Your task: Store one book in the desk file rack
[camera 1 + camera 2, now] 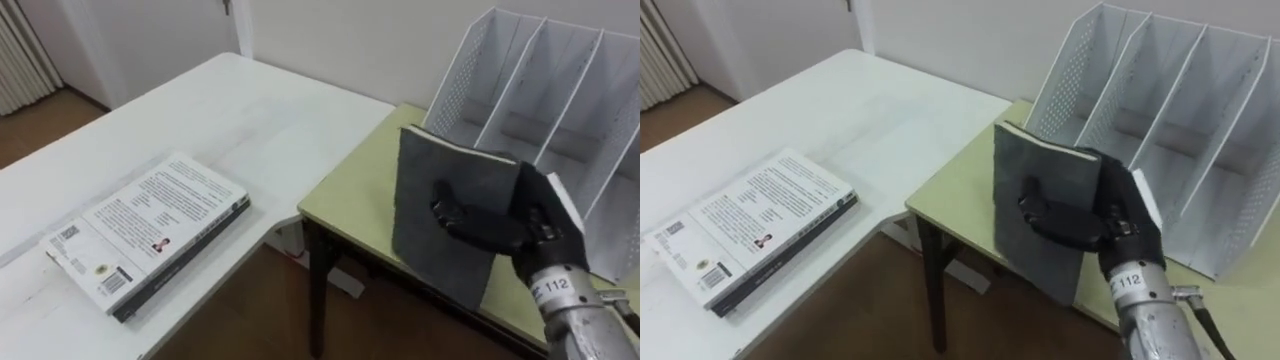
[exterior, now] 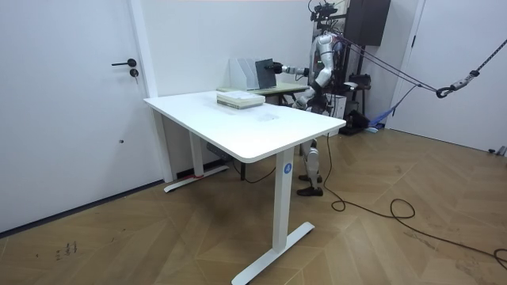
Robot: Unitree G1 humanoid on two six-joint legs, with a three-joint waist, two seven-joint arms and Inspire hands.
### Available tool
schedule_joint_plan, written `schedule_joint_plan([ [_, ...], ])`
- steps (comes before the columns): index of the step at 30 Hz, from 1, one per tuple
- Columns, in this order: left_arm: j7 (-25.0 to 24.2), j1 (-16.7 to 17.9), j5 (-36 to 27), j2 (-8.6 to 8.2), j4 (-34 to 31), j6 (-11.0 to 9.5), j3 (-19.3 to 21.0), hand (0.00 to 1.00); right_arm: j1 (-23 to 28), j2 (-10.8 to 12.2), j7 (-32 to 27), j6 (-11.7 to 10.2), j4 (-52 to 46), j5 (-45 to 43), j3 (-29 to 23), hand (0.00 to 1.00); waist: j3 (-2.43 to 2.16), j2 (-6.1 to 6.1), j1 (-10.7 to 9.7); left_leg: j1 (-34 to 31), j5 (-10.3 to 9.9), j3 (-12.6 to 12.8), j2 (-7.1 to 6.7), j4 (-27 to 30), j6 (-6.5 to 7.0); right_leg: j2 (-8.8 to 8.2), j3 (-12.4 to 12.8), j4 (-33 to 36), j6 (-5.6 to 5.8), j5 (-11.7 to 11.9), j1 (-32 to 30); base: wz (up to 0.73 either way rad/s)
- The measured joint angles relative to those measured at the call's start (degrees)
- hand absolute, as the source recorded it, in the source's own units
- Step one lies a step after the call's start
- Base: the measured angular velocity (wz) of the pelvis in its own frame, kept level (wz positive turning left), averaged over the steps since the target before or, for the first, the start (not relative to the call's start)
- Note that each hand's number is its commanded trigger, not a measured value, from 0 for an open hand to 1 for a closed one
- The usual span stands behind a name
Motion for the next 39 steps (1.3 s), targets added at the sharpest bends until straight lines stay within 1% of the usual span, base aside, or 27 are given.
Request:
schedule_joint_plan([
  [2, 1.6, 0.6, 0.0, -0.87, 3.3, -0.3, -0.2, 0.0, -1.8, 0.3, -4.9, -1.6, -0.1, -1.5, -0.1, 1.0, -0.06, 0.06, 0.1, 0.1, 0.0, 0.5, 0.07, -0.2, -0.02, 0.09, 0.1, -0.8, 0.06, 0.1, 0.1, -0.05],
  [3, 1.9, 0.7, 0.1, -0.95, 3.9, -0.4, -0.2, 0.0, -2.2, 0.3, -5.8, -1.9, -0.1, -1.6, -0.1, 1.0, -0.06, 0.05, 0.1, 0.1, 0.0, 0.6, 0.09, -0.2, -0.03, 0.09, 0.1, -0.8, 0.06, 0.2, 0.0, -0.04],
  [5, 2.0, 0.6, 0.1, -1.05, 7.6, -0.9, 0.2, 0.0, -3.0, 0.3, -8.7, -3.1, -0.1, -3.9, -0.7, 1.0, -0.14, -0.15, 0.1, 0.2, 0.0, 0.7, 0.1, -0.2, -0.03, 0.08, 0.2, -0.7, 0.05, 0.2, 0.0, -0.02],
  [7, 2.1, 0.8, 0.1, -1.11, 9.9, -0.9, 1.5, 0.0, -3.5, 0.3, -10.7, -3.2, -0.3, -5.2, -1.3, 1.0, -0.15, -0.39, 0.1, 0.1, 0.0, 0.9, 0.1, -0.3, -0.03, 0.03, 0.2, -0.7, 0.06, 0.2, -0.1, -0.03],
  [10, 3.2, 1.0, -0.1, -1.29, 12.7, -1.0, 2.7, 0.0, -4.3, 0.3, -14.7, -3.2, -0.5, -5.3, -2.6, 1.0, -0.34, -0.85, 0.4, 0.1, 0.0, 1.2, 0.07, -0.6, -0.02, 0.05, 0.4, -0.6, 0.07, 0.2, -0.5, -0.05],
  [11, 3.6, 1.0, -0.2, -1.38, 14.1, -1.2, 2.8, 0.0, -5.0, 0.3, -16.5, -3.2, -0.5, -5.3, -2.7, 1.0, -0.4, -0.96, 0.5, 0.1, 0.0, 1.3, 0.07, -0.7, -0.02, 0.06, 0.5, -0.5, 0.07, 0.2, -0.6, -0.07],
  [14, 4.3, 0.8, -0.1, -1.75, 16.8, -1.5, 3.1, 0.0, -6.3, 0.3, -19.2, -3.2, -0.6, -5.4, -2.8, 1.0, -0.63, -1.36, 0.4, 0.0, 0.0, 1.3, 0.08, -0.7, -0.02, 0.08, 0.4, -0.2, 0.07, 0.2, -0.6, -0.01],
  [16, 4.6, 0.3, -0.1, -2.04, 19.8, -1.7, 3.6, 0.0, -7.9, 0.2, -21.5, -3.2, -1.2, -5.3, -2.9, 1.0, -0.69, -1.79, 0.4, 0.0, 0.0, 1.3, 0.1, -0.7, -0.03, 0.07, 0.0, -0.3, 0.06, 0.2, -0.6, 0.0],
  [17, 4.9, 0.2, -0.1, -2.06, 20.6, -1.7, 3.7, 0.0, -8.7, 0.2, -22.4, -3.2, -1.3, -5.3, -2.9, 1.0, -0.79, -2.03, 0.4, 0.0, 0.0, 1.3, 0.11, -0.7, -0.04, 0.08, 0.0, -0.8, 0.06, 0.2, -0.6, 0.0],
  [22, 5.6, 0.7, -0.1, -2.08, 20.7, -2.0, 3.7, 0.0, -12.2, 0.2, -24.6, -3.2, -1.3, -5.2, -4.6, 1.0, -0.82, -2.23, 0.7, 0.1, 0.0, 1.3, 0.03, -0.7, -0.03, 0.07, 0.0, -1.1, 0.18, 0.3, -0.4, 0.0],
  [25, 5.7, 0.7, -0.1, -2.31, 21.0, -2.0, 4.6, 0.0, -14.1, 0.2, -26.5, -3.4, -1.3, -5.2, -5.6, 1.0, -0.81, -2.17, 1.3, 0.1, 0.0, 1.3, 0.04, -0.8, -0.03, 0.1, 0.1, -1.0, 0.19, 0.3, -0.4, 0.0],
  [28, 5.7, 0.8, 0.0, -2.73, 21.1, -2.0, 5.4, 0.0, -14.4, 0.1, -27.5, -3.6, -1.4, -5.2, -7.1, 1.0, -0.84, -1.98, 1.9, 0.1, 0.0, 1.2, 0.04, -0.9, -0.03, 0.12, 0.0, -0.9, 0.19, 0.3, -0.4, 0.0],
  [29, 5.6, 0.9, 0.1, -2.92, 21.1, -1.8, 6.0, 0.0, -14.4, 0.1, -27.8, -3.6, -1.4, -5.2, -7.4, 1.0, -0.8, -1.89, 2.0, 0.0, 0.0, 1.2, 0.05, -0.9, -0.03, 0.13, 0.0, -0.8, 0.19, 0.3, -0.4, 0.0],
  [34, 5.6, 0.9, 0.0, -3.17, 21.3, -1.7, 6.3, 0.0, -14.7, 0.1, -28.4, -3.5, -1.4, -5.2, -9.3, 1.0, -0.87, -1.6, 2.0, -0.4, 0.0, 1.2, 0.01, -1.0, -0.03, 0.14, 0.0, -0.7, 0.18, 0.3, -0.8, 0.0],
  [39, 5.6, 0.5, -0.1, -3.43, 22.4, -1.9, 7.0, 0.0, -16.6, 0.1, -29.6, -3.5, -1.3, -5.2, -11.9, 1.0, -0.65, -1.52, 1.8, -0.5, 0.0, 1.1, 0.01, -1.0, -0.03, 0.13, -0.1, -0.8, 0.18, 0.3, -0.9, 0.0],
])
